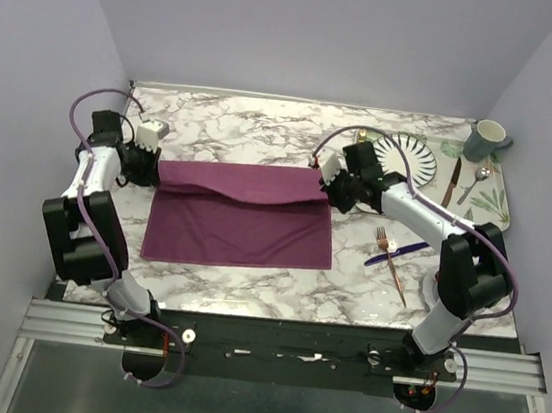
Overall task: Fold the napkin into a case and place the utensils inside
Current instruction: Fold and flatten the napkin at the center of the board.
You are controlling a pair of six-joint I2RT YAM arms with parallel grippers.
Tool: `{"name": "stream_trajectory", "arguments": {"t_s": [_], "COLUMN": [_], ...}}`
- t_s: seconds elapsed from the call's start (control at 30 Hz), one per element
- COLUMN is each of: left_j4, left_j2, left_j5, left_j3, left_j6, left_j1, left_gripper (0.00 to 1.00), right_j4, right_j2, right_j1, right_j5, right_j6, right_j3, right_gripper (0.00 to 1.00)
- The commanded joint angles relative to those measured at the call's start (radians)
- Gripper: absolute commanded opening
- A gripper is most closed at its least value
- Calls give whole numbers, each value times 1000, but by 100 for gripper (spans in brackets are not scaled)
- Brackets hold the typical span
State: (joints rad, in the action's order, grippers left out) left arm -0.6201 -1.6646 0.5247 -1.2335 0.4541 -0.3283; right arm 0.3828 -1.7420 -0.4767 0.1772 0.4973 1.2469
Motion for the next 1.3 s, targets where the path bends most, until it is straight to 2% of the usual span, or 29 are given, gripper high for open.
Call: {"name": "stream_trajectory", "arguments": {"t_s": [0.0,0.13,0.23,0.43,0.67,0.77,1.0,1.27], "left_j4": [-58,-7,3,-7,-179,-220,-196,-124], "left_j2": [152,193,183,189,282,334,347,296], "left_j5": [-5,-81,-78,-100,-68,-80,-164,-216], "left_j3": [167,307,334,345,272,293,373,442], "left_j6": [167,190,192,213,340,388,422,429], "left_j1": [-9,-9,-8,-11,-18,-18,-17,-18], "left_gripper": [0,0,0,0,0,0,0,0], "right_j4": [93,96,100,120,237,266,252,220], "right_j2": [75,32,-14,19,125,118,64,24], "right_j1": [-49,-53,-51,-50,-51,-63,-111,-122], "right_j5": [61,4,-25,-30,24,50,84,61], "right_j6": [-74,-83,-85,-86,-83,-103,-172,-169], "right_j3": [-102,-129,-132,-135,-121,-121,-165,-214], "right_gripper": [1,1,1,1,1,1,1,1]}}
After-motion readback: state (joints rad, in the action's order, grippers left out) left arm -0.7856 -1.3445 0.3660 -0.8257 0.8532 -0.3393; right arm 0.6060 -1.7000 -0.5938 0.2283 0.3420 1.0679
